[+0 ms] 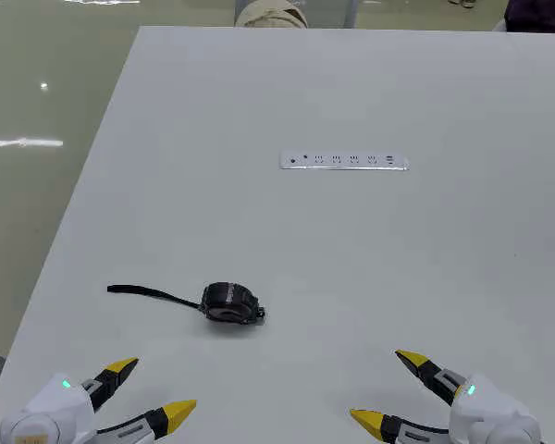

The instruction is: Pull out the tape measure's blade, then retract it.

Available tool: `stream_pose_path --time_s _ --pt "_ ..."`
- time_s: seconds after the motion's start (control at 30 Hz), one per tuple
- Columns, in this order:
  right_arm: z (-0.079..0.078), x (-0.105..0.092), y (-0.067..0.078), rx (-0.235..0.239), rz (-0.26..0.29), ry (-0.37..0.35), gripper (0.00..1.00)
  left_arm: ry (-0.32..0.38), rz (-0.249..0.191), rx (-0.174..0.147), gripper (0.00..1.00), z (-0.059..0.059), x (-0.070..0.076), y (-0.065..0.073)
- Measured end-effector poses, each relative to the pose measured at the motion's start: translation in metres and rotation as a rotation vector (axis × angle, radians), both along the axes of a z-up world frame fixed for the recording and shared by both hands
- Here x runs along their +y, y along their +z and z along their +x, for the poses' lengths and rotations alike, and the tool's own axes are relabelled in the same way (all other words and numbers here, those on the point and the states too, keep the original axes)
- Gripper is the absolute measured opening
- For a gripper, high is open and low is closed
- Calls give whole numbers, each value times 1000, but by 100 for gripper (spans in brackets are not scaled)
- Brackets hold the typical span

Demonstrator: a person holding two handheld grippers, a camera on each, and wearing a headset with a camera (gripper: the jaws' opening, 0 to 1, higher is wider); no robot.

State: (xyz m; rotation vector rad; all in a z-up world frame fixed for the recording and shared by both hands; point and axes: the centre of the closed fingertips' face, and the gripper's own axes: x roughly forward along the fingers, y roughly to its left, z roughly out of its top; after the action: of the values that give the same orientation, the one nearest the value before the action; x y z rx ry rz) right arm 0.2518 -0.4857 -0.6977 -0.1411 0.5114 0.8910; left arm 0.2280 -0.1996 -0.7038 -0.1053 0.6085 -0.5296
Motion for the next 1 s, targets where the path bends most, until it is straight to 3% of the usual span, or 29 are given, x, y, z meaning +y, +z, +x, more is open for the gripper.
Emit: stream_pose_path --time_s 1.0 --pt "0 -1 -2 0 -6 1 69 -41 6 16 70 -5 -11 -5"
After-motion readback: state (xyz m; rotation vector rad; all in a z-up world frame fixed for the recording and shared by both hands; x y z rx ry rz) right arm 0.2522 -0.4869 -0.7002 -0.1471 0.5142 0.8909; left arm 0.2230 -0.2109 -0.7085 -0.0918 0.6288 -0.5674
